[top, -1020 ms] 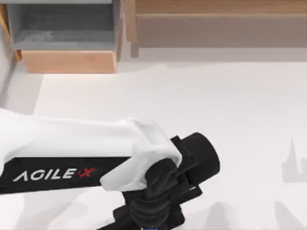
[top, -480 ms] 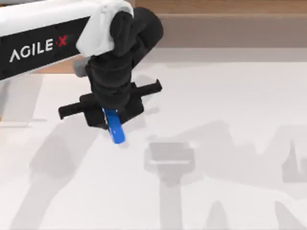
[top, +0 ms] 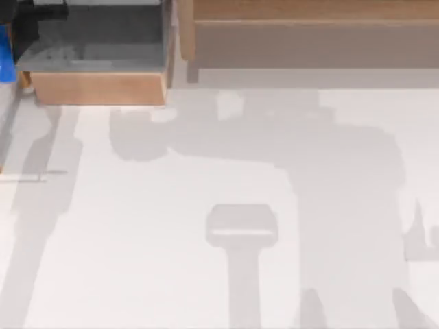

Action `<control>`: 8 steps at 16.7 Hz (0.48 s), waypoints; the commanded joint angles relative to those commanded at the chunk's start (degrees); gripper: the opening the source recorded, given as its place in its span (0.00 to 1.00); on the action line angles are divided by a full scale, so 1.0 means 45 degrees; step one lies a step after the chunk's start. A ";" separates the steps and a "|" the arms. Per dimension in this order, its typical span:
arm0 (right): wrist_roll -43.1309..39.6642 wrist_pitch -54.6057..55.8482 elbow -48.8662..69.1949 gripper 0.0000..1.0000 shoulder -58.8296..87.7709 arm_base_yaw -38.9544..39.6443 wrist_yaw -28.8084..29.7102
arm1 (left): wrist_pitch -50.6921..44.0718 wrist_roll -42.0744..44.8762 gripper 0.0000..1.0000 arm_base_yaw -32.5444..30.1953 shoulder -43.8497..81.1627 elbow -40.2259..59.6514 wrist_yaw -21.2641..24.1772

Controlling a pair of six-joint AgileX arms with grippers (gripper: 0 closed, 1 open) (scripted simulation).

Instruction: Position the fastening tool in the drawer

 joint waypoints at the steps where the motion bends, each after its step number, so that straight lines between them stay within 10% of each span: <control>1: 0.0000 0.0000 0.0000 1.00 0.0000 0.0000 0.0000 | -0.0471 0.0963 0.00 0.0762 0.0660 0.1287 0.0004; 8: 0.0000 0.0000 0.0000 1.00 0.0000 0.0000 0.0000 | -0.3199 0.6438 0.00 0.4386 0.5662 0.9002 0.1247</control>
